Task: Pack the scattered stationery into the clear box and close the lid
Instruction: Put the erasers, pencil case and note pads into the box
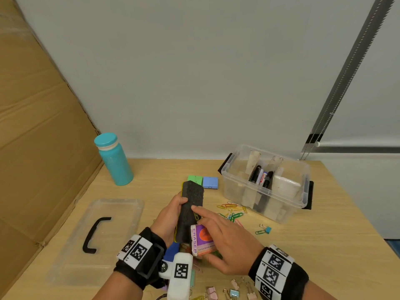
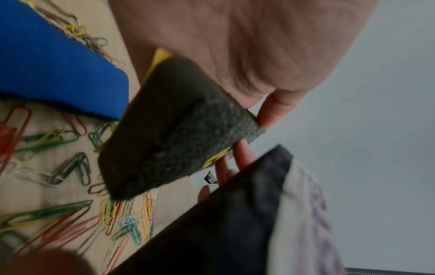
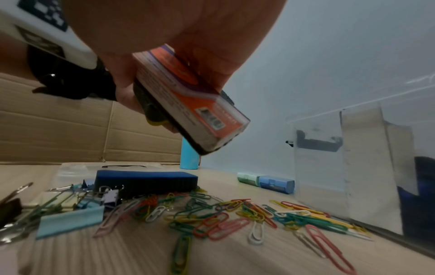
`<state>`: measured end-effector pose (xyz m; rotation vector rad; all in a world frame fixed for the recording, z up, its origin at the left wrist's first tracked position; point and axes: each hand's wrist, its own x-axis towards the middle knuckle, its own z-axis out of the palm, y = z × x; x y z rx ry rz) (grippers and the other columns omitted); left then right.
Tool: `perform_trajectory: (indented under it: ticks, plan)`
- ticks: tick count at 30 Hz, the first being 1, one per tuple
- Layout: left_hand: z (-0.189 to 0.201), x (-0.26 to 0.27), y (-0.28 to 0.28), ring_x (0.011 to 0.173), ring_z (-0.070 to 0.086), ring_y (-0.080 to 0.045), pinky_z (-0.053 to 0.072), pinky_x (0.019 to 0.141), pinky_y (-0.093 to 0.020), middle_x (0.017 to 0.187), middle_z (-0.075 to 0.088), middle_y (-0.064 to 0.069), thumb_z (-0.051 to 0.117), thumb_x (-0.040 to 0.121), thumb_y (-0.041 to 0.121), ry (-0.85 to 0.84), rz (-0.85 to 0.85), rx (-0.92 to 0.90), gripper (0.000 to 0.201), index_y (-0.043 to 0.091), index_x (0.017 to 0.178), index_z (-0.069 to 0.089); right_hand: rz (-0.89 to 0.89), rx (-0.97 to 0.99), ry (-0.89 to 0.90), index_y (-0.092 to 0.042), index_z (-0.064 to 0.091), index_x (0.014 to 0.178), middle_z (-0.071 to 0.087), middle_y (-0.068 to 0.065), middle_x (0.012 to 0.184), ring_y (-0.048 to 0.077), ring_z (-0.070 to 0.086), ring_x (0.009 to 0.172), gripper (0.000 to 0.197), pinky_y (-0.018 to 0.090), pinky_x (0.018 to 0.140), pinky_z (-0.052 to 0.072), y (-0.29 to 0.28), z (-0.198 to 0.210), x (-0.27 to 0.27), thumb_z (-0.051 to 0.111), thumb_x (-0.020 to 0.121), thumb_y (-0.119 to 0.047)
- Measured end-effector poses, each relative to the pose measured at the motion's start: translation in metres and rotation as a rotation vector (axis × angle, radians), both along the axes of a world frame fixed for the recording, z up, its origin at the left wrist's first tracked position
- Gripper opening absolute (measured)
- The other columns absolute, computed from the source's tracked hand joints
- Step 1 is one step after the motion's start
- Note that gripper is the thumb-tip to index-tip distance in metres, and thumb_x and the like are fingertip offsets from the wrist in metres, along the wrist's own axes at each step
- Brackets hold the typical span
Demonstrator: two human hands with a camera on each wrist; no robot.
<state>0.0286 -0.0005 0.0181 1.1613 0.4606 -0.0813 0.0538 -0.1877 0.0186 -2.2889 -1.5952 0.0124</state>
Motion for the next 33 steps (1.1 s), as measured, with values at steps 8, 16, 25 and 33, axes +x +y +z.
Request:
perform_trajectory:
  ticks: [8,16,25,33]
  plan:
    - [0.004,-0.002,0.008,0.087,0.059,-0.027,0.048,0.08,-0.039,0.103,0.061,-0.019,0.034,0.096,0.03,0.017,0.007,-0.025,0.044,0.007,0.13,0.05,0.036,-0.077,0.0,-0.018,0.028,0.136,0.03,0.001,0.151,0.016,0.039,0.131,0.061,0.034,0.104,0.039,-0.004,-0.008,0.004,0.041,0.089,-0.055]
    - [0.002,-0.01,0.018,0.086,0.06,-0.029,0.049,0.079,-0.04,0.103,0.063,-0.02,0.039,0.098,0.033,0.033,0.007,0.09,0.036,0.011,0.121,0.055,-0.146,-0.166,0.126,-0.027,0.025,0.138,0.049,-0.005,0.128,0.012,0.05,0.104,0.064,0.027,0.088,0.046,-0.022,-0.014,0.014,0.047,0.087,-0.059]
    - [-0.009,-0.029,0.025,0.073,0.066,-0.019,0.054,0.057,-0.025,0.105,0.063,-0.013,0.046,0.097,0.029,0.02,-0.02,0.167,0.037,0.021,0.133,0.046,-0.414,0.196,0.19,-0.026,0.039,0.137,0.043,-0.014,0.125,0.005,0.043,0.114,0.05,0.021,0.091,0.046,-0.029,0.038,0.047,0.054,0.09,-0.038]
    - [-0.011,-0.032,0.027,0.099,0.065,-0.032,0.058,0.061,-0.03,0.116,0.061,-0.012,0.044,0.098,0.03,0.024,0.01,0.035,0.038,0.022,0.134,0.043,-0.634,0.474,-0.067,-0.02,0.054,0.122,0.057,-0.003,0.111,0.017,0.053,0.102,0.036,0.027,0.085,0.043,-0.027,0.064,0.094,0.059,0.088,-0.01]
